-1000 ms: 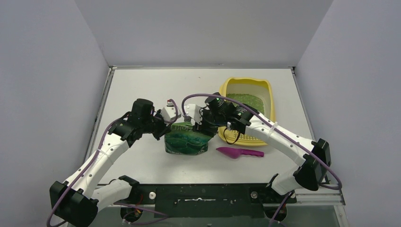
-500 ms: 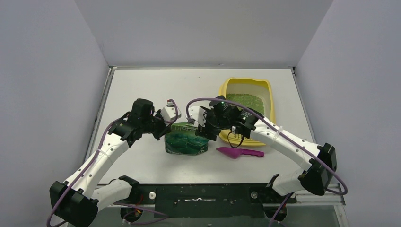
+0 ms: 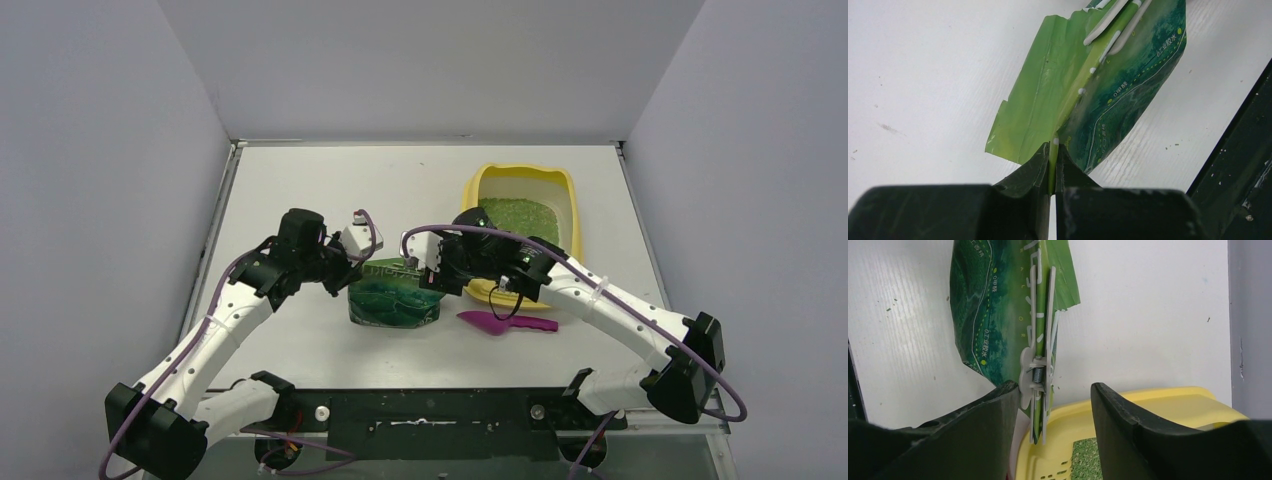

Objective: Fill the litter box with clean litter
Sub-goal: Clamp the cat litter bag at the center of the board.

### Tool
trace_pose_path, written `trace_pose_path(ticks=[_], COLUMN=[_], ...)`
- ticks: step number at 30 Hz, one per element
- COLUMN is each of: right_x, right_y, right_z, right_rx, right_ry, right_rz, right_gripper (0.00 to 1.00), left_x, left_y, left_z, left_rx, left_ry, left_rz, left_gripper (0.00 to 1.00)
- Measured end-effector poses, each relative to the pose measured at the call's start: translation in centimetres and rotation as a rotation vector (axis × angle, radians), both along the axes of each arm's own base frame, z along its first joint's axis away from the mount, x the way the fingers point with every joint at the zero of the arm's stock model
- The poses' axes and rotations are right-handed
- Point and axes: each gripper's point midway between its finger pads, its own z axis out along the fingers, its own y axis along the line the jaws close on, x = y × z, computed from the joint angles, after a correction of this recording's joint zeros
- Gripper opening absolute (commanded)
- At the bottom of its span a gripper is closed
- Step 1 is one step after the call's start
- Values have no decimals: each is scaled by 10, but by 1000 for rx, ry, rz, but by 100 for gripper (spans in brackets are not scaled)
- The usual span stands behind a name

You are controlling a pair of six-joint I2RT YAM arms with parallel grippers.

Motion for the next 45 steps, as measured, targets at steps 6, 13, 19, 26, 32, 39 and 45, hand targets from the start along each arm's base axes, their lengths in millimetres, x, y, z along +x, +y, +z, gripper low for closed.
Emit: trace_pose_path(ticks=[6, 13, 19, 26, 32, 39, 45], right_x=[2, 4, 4, 11, 14, 14, 14], right_y=[2, 4, 4, 11, 13, 12, 11], right_z=[-6, -8, -9, -13, -15, -16, -8], right_rx=[-12, -13, -12, -26, -32, -33, -14], right_ry=[7, 9, 13, 42, 59, 62, 45], right_rz=[1, 0, 2, 25, 35, 24, 18], right_gripper=[51, 32, 1, 1, 22, 47, 48], left_x=[0, 0, -1, -2, -2, -3, -3], left_y=[0, 0, -1, -2, -2, -4, -4], left_z=[0, 0, 0, 1, 1, 1, 1], left_rx=[0, 0, -6, -12, -13, -20, -21], left_ry=[0, 1, 5, 8, 9, 12, 13], left_rz=[0, 1, -2, -8, -8, -16, -17], left_gripper=[0, 0, 0, 0, 0, 0, 0])
